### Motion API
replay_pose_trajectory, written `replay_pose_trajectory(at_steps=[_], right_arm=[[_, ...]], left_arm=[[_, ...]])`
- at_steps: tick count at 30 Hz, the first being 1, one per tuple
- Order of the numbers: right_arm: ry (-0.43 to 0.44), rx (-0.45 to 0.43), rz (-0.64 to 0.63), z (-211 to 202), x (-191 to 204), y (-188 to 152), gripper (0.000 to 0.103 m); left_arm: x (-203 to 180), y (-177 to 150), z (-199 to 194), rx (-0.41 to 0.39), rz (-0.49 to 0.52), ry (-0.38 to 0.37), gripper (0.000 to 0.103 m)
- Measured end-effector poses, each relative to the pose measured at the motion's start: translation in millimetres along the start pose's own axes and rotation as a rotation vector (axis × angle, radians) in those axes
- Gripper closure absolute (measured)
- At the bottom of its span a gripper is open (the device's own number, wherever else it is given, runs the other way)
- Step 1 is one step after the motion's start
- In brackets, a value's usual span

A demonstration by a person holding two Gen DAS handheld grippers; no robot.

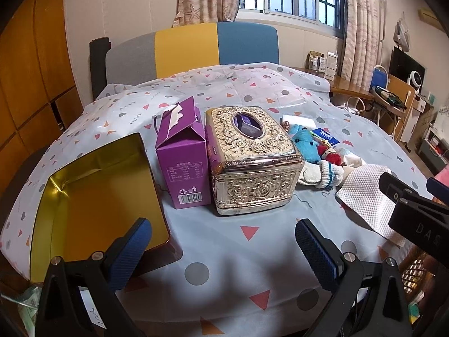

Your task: Organize soft objects

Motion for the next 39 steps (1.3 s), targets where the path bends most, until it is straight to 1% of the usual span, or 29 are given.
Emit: replay_pose_trajectory(at_steps=[6, 9, 10, 11, 13, 15, 16, 18, 19, 21, 22, 24, 25, 26, 27, 29, 31, 33, 34, 35, 36, 37, 39], right_arm=[[-0.007, -0.005, 0.007, -0.3, -4.9, 2.6, 0.0], [-0.012, -0.008, 0.011, -0.1, -9.3, 4.0, 0.0], [-0.014, -0.01, 0.012, 0.2, -11.9, 5.1, 0.0], [-0.013, -0.011, 0.014, 0.2, -14.7, 6.6, 0.0], [0.003, -0.01, 0.029, -0.4, -21.6, 9.3, 0.0], [0.028, -0.006, 0.046, -1.0, -32.3, 15.7, 0.0], [0.048, -0.002, 0.055, -1.6, -37.5, 18.9, 0.0], [0.094, 0.006, 0.094, -3.8, -53.4, 25.5, 0.0], [0.1, 0.011, 0.115, -4.8, -62.8, 28.3, 0.0], [0.101, 0.013, 0.161, -7.8, -84.1, 33.2, 0.0], [0.091, 0.007, 0.191, -10.0, -98.4, 35.8, 0.0], [0.065, -0.002, 0.227, -12.8, -120.9, 38.5, 0.0], [0.047, -0.008, 0.243, -14.3, -132.4, 39.1, 0.0], [0.036, -0.011, 0.253, -14.7, -140.2, 39.8, 0.0], [0.027, -0.017, 0.267, -16.0, -150.1, 40.3, 0.0], [0.015, -0.029, 0.286, -18.0, -161.6, 41.3, 0.0], [0.016, -0.036, 0.303, -18.9, -169.6, 41.5, 0.0], [0.019, -0.035, 0.313, -17.4, -174.3, 39.9, 0.0], [0.022, -0.031, 0.316, -16.6, -176.0, 38.7, 0.0], [0.026, -0.023, 0.316, -14.5, -176.3, 37.1, 0.0], [0.029, -0.017, 0.314, -12.5, -176.7, 35.6, 0.0], [0.031, -0.014, 0.314, -11.9, -176.9, 34.7, 0.0], [0.036, -0.008, 0.315, -9.6, -177.1, 33.0, 0.0]], left_arm=[[-1.9, -0.1, 1.3, -0.004, 0.025, 0.009, 0.0], [-3.5, -1.9, 2.5, 0.013, 0.042, 0.008, 0.0], [-5.6, -2.4, 2.6, 0.019, 0.041, -0.007, 0.0], [-8.7, -2.6, 2.9, 0.025, 0.051, -0.028, 0.0], [-21.0, -2.6, 4.3, 0.037, 0.078, -0.11, 0.0], [-39.0, -0.5, 9.2, 0.04, 0.159, -0.16, 0.0], [-47.6, -0.1, 9.0, 0.048, 0.183, -0.195, 0.0], [-65.0, 6.1, 8.3, 0.02, 0.23, -0.244, 0.0], [-78.3, 8.2, 7.8, 0.03, 0.257, -0.291, 0.0], [-97.8, 13.5, 4.1, 0.022, 0.275, -0.358, 0.0], [-108.7, 16.0, 4.4, 0.032, 0.291, -0.388, 0.0], [-121.2, 17.8, 11.1, 0.08, 0.32, -0.412, 0.001], [-131.0, 17.9, 16.3, 0.117, 0.33, -0.448, 0.001], [-138.6, 18.5, 20.6, 0.137, 0.334, -0.47, 0.003], [-145.1, 18.3, 23.0, 0.159, 0.332, -0.494, 0.008], [-163.2, 16.8, 27.2, 0.207, 0.335, -0.55, 0.014], [-180.7, 16.0, 31.3, 0.225, 0.357, -0.589, 0.016], [-198.0, 13.5, 35.4, 0.231, 0.392, -0.629, 0.021], [-206.8, 11.5, 40.1, 0.242, 0.405, -0.644, 0.022], [-214.6, 8.8, 47.2, 0.258, 0.414, -0.652, 0.027], [-220.0, 6.8, 52.3, 0.274, 0.419, -0.659, 0.037], [-228.2, 3.4, 58.5, 0.289, 0.429, -0.669, 0.039], [-238.3, -0.9, 65.7, 0.307, 0.444, -0.675, 0.04]])
Point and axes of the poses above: each gripper's, at about its wrist camera, not at the fingertips, and z roughly the way its jaws point, x to its left, y to its top, the point moved 10 cm from there along z, roughly the way its jaws point, and after that the axes turned 1 degree about z, right-handed, at the moved point
